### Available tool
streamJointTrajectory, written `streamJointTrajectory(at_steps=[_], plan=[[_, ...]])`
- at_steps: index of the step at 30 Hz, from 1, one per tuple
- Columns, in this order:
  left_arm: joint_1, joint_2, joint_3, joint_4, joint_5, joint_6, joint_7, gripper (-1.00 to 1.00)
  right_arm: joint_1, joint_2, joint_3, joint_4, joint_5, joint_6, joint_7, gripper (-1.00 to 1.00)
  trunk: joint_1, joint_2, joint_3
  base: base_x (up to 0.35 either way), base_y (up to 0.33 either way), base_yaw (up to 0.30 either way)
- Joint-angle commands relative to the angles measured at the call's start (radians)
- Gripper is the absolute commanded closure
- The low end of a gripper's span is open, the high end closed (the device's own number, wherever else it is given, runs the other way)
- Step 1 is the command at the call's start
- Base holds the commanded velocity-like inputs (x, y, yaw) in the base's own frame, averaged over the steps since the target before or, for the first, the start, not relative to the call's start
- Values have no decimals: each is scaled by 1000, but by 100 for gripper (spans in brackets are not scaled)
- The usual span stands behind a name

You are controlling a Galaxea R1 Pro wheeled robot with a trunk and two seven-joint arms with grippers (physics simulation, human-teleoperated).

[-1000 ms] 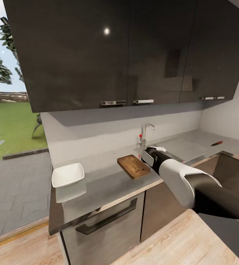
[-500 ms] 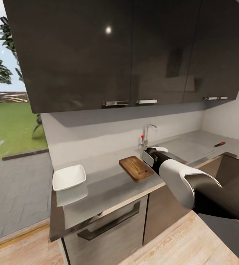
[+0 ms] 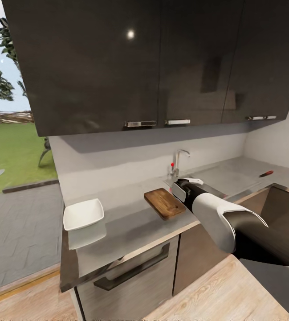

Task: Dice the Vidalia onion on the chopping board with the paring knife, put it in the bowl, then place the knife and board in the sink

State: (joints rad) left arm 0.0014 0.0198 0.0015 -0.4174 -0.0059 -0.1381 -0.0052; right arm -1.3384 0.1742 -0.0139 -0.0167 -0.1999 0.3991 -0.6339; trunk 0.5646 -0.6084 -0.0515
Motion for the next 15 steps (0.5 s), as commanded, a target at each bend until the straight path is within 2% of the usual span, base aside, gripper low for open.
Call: streamJointTrajectory(at_steps=[1, 9, 15], plan=[[0, 0, 0, -1, -1, -1, -1, -100, 0, 0, -1, -2, -2, 6, -4, -100, 0, -2, -3, 0, 0, 0], [0, 0, 0, -2, -1, -1, -1, -100, 1, 0, -1, -2, -2, 6, -4, -100, 0, -2, -16, 37, 25, 0], [0, 0, 0, -2, -2, -1, -1, -100, 1, 0, -1, -2, -2, 6, -4, -100, 0, -2, -25, 236, 47, 0]])
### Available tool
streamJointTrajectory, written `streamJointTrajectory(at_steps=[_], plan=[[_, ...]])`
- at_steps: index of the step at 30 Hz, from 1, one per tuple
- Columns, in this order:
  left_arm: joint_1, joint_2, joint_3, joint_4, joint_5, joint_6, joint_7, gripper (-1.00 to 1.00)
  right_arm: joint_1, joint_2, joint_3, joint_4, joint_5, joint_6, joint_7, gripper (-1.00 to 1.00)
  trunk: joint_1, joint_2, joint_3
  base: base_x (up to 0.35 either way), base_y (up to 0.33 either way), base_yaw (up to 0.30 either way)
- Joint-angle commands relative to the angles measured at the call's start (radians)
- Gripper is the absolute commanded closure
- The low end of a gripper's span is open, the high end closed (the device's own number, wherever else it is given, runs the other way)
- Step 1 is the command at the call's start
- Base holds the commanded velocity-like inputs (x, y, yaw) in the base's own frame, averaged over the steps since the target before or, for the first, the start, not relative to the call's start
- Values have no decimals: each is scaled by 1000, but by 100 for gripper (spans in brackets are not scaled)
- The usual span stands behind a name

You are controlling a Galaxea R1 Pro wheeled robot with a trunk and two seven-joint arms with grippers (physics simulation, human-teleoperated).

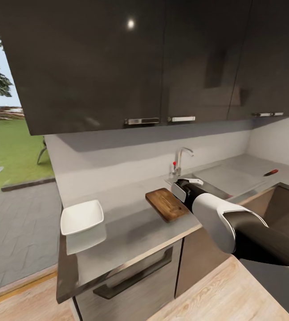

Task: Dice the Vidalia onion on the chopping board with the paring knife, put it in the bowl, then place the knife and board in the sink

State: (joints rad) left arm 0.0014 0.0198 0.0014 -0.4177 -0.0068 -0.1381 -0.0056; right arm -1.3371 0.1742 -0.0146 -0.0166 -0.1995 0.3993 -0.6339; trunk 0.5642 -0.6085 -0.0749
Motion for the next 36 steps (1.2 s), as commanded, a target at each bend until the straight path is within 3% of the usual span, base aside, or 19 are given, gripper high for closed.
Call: streamJointTrajectory(at_steps=[1, 36], plan=[[0, 0, 0, -1, -1, -1, -1, -100, -1, 0, -1, -2, -2, 6, -4, -100, 1, -1, -3, 237, 7, 0], [0, 0, 0, -3, -1, -1, 0, -100, -1, 0, -1, -2, -2, 6, -4, -100, 1, -1, -58, 26, 0, 0]])
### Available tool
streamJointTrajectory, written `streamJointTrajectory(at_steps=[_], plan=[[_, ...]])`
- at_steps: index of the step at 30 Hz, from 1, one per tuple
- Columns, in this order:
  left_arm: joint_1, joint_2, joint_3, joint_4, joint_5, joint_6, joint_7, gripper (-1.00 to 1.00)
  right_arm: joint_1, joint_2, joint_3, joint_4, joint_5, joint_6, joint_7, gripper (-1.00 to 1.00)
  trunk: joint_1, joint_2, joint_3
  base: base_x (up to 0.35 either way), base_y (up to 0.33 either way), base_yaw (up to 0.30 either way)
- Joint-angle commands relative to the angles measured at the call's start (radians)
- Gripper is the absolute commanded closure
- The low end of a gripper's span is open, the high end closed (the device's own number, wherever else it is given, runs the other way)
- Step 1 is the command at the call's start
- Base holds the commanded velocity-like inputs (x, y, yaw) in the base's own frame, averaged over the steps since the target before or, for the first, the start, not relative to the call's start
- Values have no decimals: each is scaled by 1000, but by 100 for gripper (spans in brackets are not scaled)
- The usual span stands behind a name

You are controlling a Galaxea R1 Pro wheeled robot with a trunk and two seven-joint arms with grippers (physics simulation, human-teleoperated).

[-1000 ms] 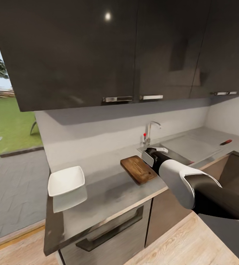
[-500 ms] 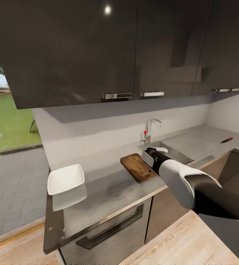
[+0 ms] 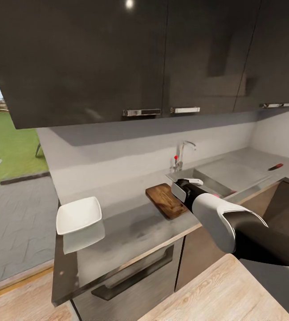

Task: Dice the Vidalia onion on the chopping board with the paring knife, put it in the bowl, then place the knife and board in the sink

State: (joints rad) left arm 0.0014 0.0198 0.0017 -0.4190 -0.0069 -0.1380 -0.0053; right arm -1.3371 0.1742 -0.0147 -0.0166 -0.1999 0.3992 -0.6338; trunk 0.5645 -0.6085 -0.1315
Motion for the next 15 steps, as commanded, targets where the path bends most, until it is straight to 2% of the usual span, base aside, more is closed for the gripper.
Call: streamJointTrajectory(at_steps=[1, 8, 15], plan=[[0, 0, 0, -1, -1, -2, 0, -100, -1, 0, -1, -2, -2, 6, -4, -100, 0, -1, -3, 107, 0, 0], [0, 0, 0, -1, -1, -2, -1, -100, -1, 0, -1, -2, -2, 6, -4, -100, 0, -1, -14, 128, 0, 0], [0, 0, 0, -1, -1, -2, -1, -100, -1, 0, -1, -2, -2, 6, -4, -100, 0, -1, -25, 35, 0, 0]])
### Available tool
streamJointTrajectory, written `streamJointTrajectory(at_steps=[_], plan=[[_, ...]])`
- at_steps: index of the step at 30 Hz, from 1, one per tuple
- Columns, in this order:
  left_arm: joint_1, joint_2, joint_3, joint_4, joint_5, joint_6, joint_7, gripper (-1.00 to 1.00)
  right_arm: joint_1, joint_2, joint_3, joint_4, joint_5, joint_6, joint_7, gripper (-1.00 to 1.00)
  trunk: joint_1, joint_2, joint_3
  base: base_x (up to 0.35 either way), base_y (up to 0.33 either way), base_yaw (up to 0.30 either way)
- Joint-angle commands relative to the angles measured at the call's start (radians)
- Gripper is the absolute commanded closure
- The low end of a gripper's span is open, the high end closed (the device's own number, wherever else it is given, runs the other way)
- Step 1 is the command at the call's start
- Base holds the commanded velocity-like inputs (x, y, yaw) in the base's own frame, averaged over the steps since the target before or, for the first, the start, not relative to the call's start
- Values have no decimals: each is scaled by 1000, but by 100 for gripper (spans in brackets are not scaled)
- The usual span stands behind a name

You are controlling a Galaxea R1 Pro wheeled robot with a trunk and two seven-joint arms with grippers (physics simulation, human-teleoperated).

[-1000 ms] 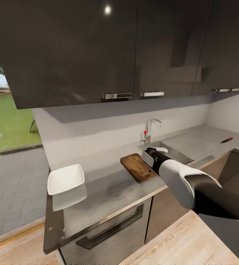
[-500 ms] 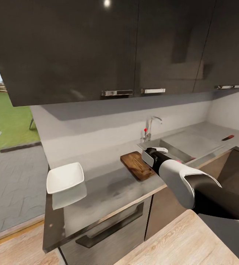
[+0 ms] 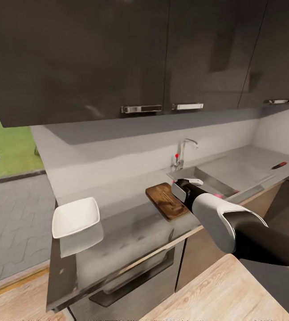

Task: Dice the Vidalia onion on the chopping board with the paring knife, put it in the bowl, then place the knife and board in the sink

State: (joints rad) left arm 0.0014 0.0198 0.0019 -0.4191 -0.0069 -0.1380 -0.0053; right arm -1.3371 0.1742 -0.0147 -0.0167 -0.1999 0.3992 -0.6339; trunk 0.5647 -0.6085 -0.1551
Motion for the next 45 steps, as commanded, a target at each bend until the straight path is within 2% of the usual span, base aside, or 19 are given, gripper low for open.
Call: streamJointTrajectory(at_steps=[1, 18, 25, 45], plan=[[0, 0, 0, -1, -1, -2, 0, -100, -1, 0, -1, -2, -2, 6, -4, -100, 0, -1, -3, 8, 0, 0], [0, -4, -8, 2, 2, -3, -2, -100, -1, 0, -1, -2, -2, 6, -4, -100, 0, -1, -30, 1, 0, 0], [0, -23, -8, 31, 2, -2, -2, -100, -1, 0, -1, -2, -1, 6, -4, -100, 0, -1, -41, 0, 0, 0], [0, -24, -5, 34, 2, -2, -2, -100, -1, 0, -1, -2, -2, 6, -4, -100, 0, -1, -72, 35, 0, 0]])
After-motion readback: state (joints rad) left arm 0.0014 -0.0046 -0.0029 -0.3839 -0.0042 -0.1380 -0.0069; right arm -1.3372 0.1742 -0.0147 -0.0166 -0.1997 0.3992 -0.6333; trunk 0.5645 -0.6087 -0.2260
